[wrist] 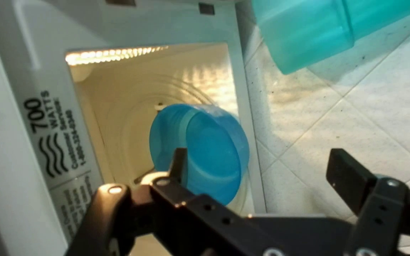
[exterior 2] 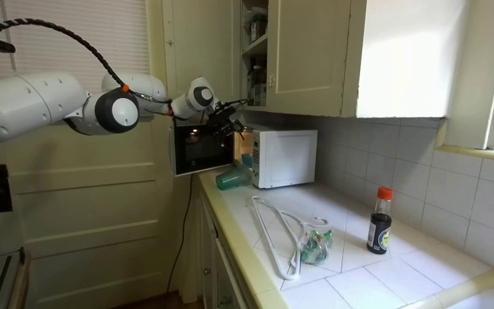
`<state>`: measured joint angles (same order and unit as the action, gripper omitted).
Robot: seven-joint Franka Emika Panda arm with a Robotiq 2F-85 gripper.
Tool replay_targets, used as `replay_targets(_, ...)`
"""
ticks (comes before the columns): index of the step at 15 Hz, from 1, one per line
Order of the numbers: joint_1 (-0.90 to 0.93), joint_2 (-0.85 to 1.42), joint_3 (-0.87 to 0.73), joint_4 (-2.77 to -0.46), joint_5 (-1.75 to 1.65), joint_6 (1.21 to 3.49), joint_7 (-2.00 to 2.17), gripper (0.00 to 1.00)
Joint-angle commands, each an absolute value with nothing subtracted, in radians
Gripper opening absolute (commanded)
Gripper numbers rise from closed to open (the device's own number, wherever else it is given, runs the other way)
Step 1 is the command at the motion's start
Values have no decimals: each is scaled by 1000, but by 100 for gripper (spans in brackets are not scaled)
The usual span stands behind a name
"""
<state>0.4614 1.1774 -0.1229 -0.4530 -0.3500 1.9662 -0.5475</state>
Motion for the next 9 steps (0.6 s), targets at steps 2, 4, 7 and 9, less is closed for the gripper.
replay_targets(2, 473, 1137, -100, -479, -332, 1767, -448, 100)
replay_targets(4, 476, 1137, -95, -471, -319, 1708, -342, 100)
replay_targets(7, 481, 1141, -95, -467, -306, 1640, -192, 100)
replay_targets(9, 485, 1153, -108, -446, -313, 1637, -77, 100)
